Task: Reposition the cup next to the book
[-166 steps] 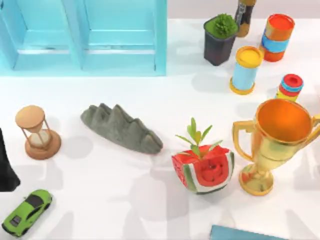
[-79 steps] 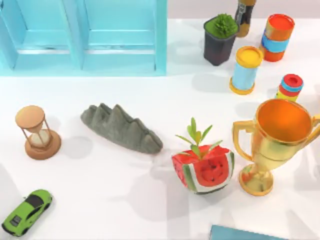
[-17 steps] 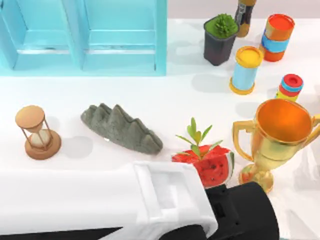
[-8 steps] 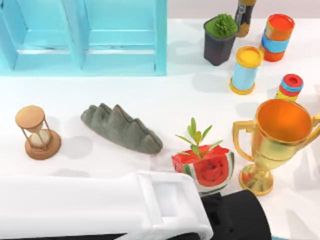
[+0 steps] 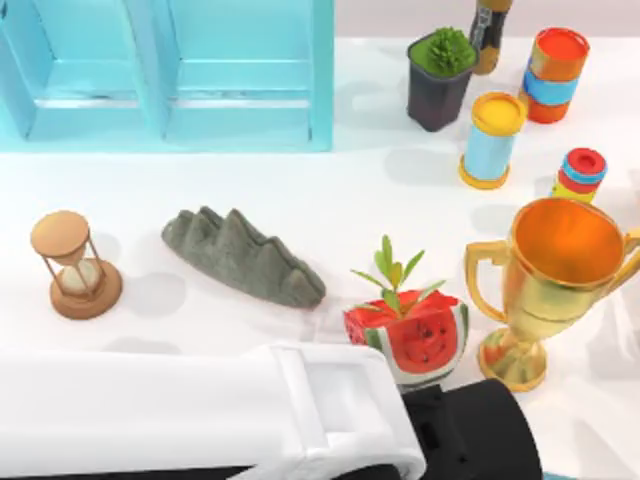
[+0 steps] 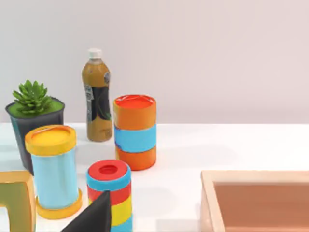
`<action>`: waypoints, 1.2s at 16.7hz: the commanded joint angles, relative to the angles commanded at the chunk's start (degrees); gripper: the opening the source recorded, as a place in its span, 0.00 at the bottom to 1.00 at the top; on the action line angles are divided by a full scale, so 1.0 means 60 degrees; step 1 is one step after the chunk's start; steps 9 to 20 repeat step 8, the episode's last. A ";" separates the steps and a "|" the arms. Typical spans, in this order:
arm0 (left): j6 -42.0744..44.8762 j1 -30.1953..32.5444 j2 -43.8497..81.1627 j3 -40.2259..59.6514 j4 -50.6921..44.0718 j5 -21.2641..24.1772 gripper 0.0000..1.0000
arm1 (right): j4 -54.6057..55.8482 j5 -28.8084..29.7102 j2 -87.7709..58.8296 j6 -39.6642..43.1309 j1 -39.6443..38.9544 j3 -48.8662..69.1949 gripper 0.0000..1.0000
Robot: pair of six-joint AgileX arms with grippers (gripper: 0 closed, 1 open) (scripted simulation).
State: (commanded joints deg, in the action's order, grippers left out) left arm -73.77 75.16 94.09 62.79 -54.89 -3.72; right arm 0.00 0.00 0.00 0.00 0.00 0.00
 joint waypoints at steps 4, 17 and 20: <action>0.0000 0.0000 0.0000 0.0000 0.0000 0.0000 1.00 | 0.0000 0.0000 0.0000 0.0000 0.0000 0.0000 1.00; 0.0000 0.0000 0.0000 0.0000 0.0000 0.0000 1.00 | 0.0000 0.0000 0.0000 0.0000 0.0000 0.0000 1.00; 0.0000 0.0000 0.0000 0.0000 0.0000 0.0000 1.00 | 0.0000 0.0000 0.0000 0.0000 0.0000 0.0000 1.00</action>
